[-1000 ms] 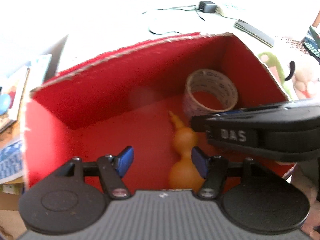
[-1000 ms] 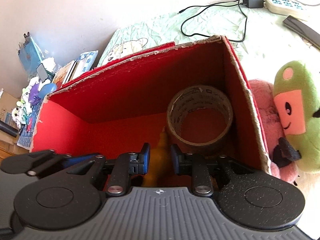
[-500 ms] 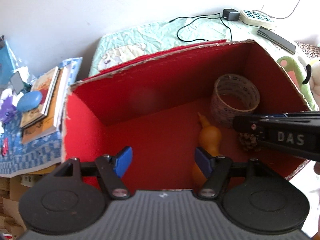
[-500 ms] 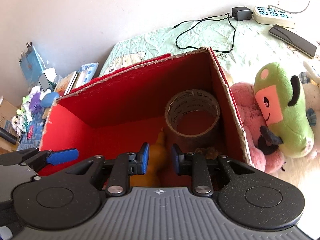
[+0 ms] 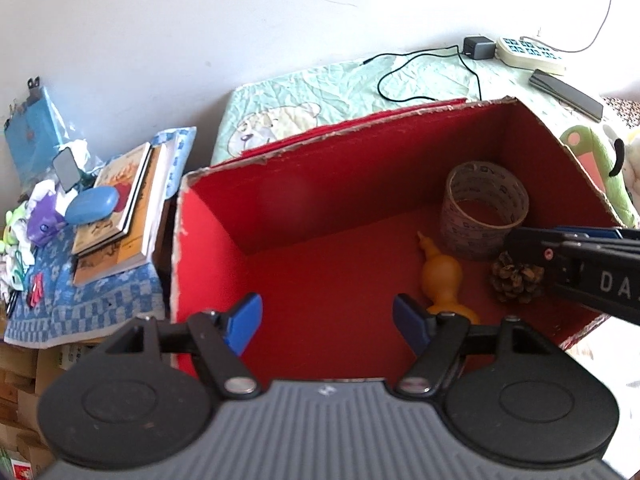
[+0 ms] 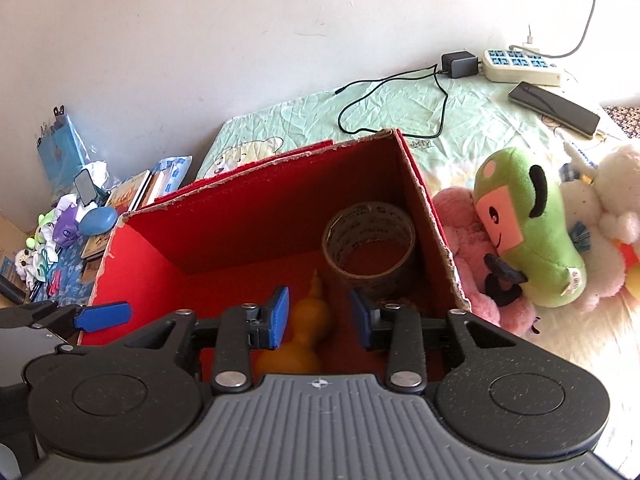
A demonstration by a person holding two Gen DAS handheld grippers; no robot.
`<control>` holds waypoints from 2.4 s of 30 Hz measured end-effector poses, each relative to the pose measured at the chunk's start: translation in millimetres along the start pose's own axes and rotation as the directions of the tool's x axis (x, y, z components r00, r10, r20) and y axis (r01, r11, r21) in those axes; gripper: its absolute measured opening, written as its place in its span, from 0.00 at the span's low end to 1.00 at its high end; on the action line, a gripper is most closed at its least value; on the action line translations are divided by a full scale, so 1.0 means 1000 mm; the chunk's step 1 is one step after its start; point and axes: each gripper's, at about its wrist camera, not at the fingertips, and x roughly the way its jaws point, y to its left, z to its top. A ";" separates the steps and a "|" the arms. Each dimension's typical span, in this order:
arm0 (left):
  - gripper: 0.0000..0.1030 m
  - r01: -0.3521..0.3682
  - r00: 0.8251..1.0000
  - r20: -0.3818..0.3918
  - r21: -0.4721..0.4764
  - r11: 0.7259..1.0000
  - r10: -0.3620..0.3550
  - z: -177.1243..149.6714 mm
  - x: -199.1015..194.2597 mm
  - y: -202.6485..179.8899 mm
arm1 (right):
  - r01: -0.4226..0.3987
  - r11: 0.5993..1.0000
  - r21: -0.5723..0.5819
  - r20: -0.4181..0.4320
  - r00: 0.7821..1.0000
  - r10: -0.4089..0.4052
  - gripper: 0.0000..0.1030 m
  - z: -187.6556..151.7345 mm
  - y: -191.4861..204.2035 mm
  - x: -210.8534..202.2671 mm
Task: Organize objects
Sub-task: 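Open the right gripper to set the gourd down inside the box, then withdraw the right gripper from the box toward the patterned shoe, then lower the right gripper onto the cream-and-red shoe and close on it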
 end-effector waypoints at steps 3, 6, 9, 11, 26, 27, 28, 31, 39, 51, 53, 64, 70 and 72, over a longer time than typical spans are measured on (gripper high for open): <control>0.74 -0.012 1.000 0.008 -0.008 1.000 0.012 -0.002 -0.006 0.002 | -0.007 1.000 -0.002 0.008 1.000 0.007 0.37 -0.003 0.001 -0.005; 0.74 -0.018 1.000 0.021 -0.020 1.000 0.019 -0.005 -0.012 0.003 | -0.020 1.000 -0.002 0.014 1.000 0.020 0.39 -0.004 0.002 -0.010; 0.74 -0.028 0.999 0.035 -0.031 0.999 0.029 -0.007 -0.019 0.004 | -0.034 0.999 -0.005 0.028 0.999 0.034 0.39 -0.006 0.003 -0.014; 0.75 -0.037 0.998 0.040 -0.036 0.999 0.039 -0.008 -0.024 0.005 | -0.041 0.999 -0.006 0.042 0.998 0.041 0.41 -0.008 0.004 -0.018; 0.84 -0.112 0.992 0.051 -0.119 0.987 0.119 -0.018 -0.058 -0.006 | -0.176 0.984 -0.029 0.027 0.984 0.176 0.48 -0.010 -0.008 -0.046; 0.84 -0.116 0.991 0.050 -0.125 0.985 0.123 -0.019 -0.059 -0.007 | -0.186 0.982 -0.029 0.024 0.982 0.187 0.48 -0.010 -0.009 -0.048; 0.84 -0.119 0.991 0.049 -0.131 0.984 0.127 -0.020 -0.061 -0.008 | -0.196 0.980 -0.030 0.021 0.980 0.196 0.48 -0.010 -0.010 -0.050; 0.84 -0.138 0.988 0.051 -0.143 0.980 0.147 -0.024 -0.068 -0.013 | -0.211 0.977 -0.035 0.013 0.977 0.211 0.48 -0.011 -0.015 -0.054; 0.85 -0.172 0.983 0.034 -0.183 0.968 0.181 -0.034 -0.082 -0.026 | -0.252 0.966 -0.055 -0.022 0.968 0.251 0.48 -0.018 -0.026 -0.062; 0.86 -0.209 0.978 -0.024 -0.210 0.955 0.209 -0.057 -0.083 -0.051 | -0.321 0.946 -0.045 -0.114 0.942 0.314 0.49 -0.035 -0.047 -0.062; 0.86 -0.213 0.977 -0.037 -0.208 0.955 0.210 -0.061 -0.081 -0.055 | -0.326 0.945 -0.024 -0.138 0.937 0.320 0.49 -0.039 -0.052 -0.058; 0.86 -0.208 0.976 -0.111 -0.198 0.958 0.189 -0.080 -0.065 -0.067 | -0.332 0.942 0.056 -0.238 0.911 0.335 0.49 -0.059 -0.068 -0.046; 0.86 -0.196 0.976 -0.137 -0.184 0.963 0.172 -0.087 -0.057 -0.072 | -0.329 0.937 0.114 -0.284 0.894 0.348 0.50 -0.065 -0.079 -0.038; 0.86 -0.190 0.976 -0.143 -0.182 0.965 0.165 -0.089 -0.055 -0.073 | -0.327 0.936 0.129 -0.295 0.889 0.351 0.50 -0.067 -0.082 -0.036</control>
